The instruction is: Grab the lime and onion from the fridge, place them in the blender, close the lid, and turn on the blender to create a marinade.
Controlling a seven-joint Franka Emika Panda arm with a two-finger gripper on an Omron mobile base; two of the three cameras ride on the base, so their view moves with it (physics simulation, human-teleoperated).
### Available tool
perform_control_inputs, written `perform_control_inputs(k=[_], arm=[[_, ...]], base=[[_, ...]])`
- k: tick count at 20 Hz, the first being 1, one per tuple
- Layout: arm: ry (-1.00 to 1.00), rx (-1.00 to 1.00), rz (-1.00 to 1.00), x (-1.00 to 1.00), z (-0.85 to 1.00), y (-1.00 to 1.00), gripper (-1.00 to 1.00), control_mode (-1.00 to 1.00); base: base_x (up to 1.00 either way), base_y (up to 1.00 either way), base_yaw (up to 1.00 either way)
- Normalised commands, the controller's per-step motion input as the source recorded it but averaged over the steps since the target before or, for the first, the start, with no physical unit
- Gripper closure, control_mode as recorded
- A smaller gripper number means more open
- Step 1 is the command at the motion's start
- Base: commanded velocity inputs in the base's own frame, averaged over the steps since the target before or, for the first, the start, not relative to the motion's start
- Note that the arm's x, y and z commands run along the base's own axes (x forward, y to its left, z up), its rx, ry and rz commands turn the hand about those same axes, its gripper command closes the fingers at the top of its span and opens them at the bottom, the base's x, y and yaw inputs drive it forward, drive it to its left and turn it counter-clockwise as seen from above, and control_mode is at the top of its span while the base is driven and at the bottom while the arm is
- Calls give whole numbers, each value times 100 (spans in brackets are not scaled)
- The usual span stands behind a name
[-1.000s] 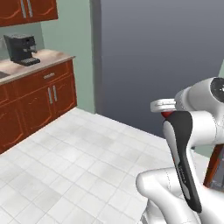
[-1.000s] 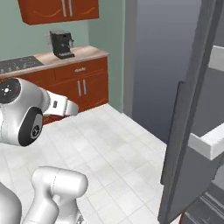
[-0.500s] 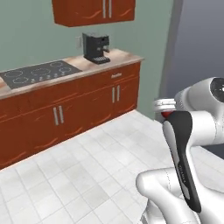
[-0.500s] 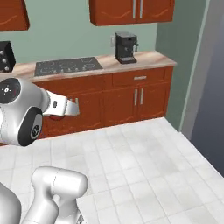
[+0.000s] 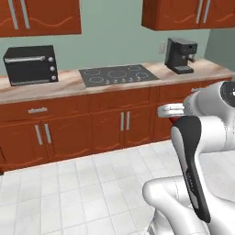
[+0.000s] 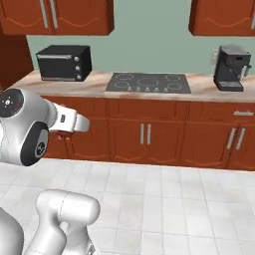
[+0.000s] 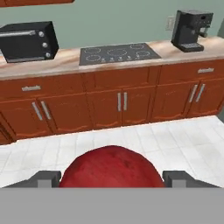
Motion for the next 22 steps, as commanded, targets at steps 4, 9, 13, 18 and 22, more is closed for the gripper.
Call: perform_control_inputs(k=[4, 9, 13, 18, 22], arm=[[0, 0, 0, 0, 0, 0, 100, 100], [0, 0, 0, 0, 0, 0, 100, 100], [0, 0, 0, 0, 0, 0, 100, 100], [0, 0, 0, 0, 0, 0, 100, 100], [0, 0, 0, 0, 0, 0, 100, 100]], base=[[60, 12, 65], [59, 8, 68], [51, 3, 72], [45, 0, 74], [47, 0, 74]])
